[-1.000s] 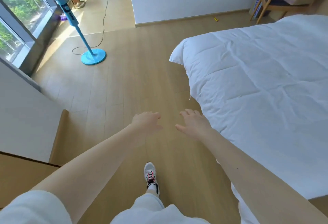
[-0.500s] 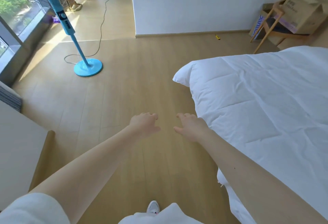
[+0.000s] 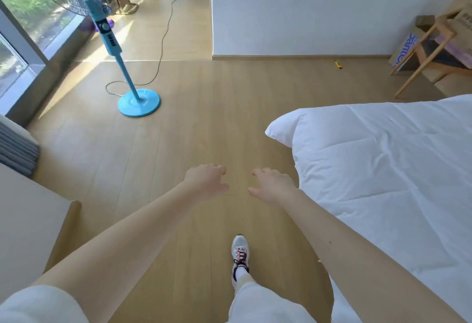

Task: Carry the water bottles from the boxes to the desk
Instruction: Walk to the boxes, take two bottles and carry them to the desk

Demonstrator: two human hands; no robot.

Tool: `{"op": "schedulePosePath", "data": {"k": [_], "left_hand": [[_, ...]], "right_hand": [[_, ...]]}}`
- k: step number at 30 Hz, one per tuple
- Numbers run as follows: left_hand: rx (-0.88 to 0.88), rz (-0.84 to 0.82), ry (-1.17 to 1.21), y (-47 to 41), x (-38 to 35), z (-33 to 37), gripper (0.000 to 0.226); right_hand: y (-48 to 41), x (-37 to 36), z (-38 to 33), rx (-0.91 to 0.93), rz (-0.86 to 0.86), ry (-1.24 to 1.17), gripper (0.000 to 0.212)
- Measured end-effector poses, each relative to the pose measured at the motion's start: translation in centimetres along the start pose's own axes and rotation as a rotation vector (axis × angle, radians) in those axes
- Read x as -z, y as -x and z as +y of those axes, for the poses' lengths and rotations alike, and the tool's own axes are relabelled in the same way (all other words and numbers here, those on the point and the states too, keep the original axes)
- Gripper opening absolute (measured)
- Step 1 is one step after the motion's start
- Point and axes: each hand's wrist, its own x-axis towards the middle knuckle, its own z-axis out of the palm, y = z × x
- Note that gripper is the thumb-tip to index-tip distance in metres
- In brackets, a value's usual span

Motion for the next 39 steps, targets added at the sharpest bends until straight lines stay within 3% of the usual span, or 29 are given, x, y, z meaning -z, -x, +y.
{"op": "schedulePosePath", "data": {"k": [12, 21, 32, 39], "left_hand": [[0.097, -0.001, -0.082, -16.7, 13.2, -0.2, 0.049], [0.143, -0.055, -0.069, -24.4, 18.3, -0.4, 0.047], [-0.111, -0.038, -0.206, -39.7, 22.7, 4.8, 0.049], [-0.224, -0.097, -0.223, -52.6, 25.9, 4.2, 0.047]], "right_hand": [[-19.1, 12.0, 4.5, 0.117, 0.009, -0.038, 0.054], [-26.7, 17.1, 8.2, 0.129, 0.015, -0.06, 0.058], [-33.4, 20.9, 15.9, -0.088, 0.033, -0.194, 0.047], [-42.6, 25.7, 19.9, -0.213, -0.022, -0.185, 0.046]]}}
